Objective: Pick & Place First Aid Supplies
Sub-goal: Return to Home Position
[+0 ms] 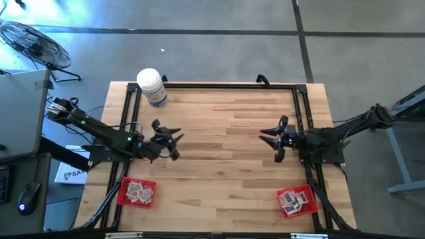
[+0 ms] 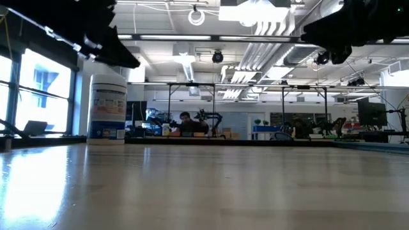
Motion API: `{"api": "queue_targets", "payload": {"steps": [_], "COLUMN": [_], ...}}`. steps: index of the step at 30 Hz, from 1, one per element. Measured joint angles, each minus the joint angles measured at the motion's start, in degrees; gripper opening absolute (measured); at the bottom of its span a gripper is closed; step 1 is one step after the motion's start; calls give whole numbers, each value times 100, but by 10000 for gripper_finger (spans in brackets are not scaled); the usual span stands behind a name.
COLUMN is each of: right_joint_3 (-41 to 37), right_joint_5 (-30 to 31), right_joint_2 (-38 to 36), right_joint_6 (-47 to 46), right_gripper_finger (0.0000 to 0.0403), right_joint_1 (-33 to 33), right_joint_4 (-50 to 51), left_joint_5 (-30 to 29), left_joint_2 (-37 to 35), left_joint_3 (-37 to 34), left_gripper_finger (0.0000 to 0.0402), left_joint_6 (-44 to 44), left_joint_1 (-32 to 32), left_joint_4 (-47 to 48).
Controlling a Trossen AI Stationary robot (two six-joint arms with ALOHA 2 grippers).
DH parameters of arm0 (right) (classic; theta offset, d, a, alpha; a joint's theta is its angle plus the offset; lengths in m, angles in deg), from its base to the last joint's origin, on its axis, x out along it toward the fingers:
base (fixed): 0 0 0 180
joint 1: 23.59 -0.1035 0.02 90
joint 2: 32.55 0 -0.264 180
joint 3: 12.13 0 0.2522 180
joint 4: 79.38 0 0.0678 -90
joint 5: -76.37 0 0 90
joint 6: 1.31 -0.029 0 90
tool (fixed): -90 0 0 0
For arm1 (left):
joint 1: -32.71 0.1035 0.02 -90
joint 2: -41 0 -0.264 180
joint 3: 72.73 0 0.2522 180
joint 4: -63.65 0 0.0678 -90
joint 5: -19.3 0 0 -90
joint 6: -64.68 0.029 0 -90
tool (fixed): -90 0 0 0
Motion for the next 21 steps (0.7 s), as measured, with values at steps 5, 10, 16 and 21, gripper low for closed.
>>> {"api": "queue_targets", "payload": {"steps": [5,10,16,21], "right_joint_3": [-699,-1142,-1148,-1148], "right_joint_5": [-9,73,299,250], "right_joint_2": [-889,-1610,-1782,-1786], "right_joint_6": [279,318,-506,-439], "right_gripper_finger": [113,113,113,113], "right_joint_1": [-115,-148,-144,-144], "right_joint_4": [-458,-80,544,488], "left_joint_5": [426,835,1285,1273], "left_joint_2": [-704,-1447,-1988,-2346], "left_joint_3": [-662,-1216,-1611,-1960], "left_gripper_finger": [119,119,119,119], "left_joint_6": [-78,-48,184,124], "left_joint_1": [262,609,909,958], "left_joint_4": [-543,-1091,-1246,-1198]}}
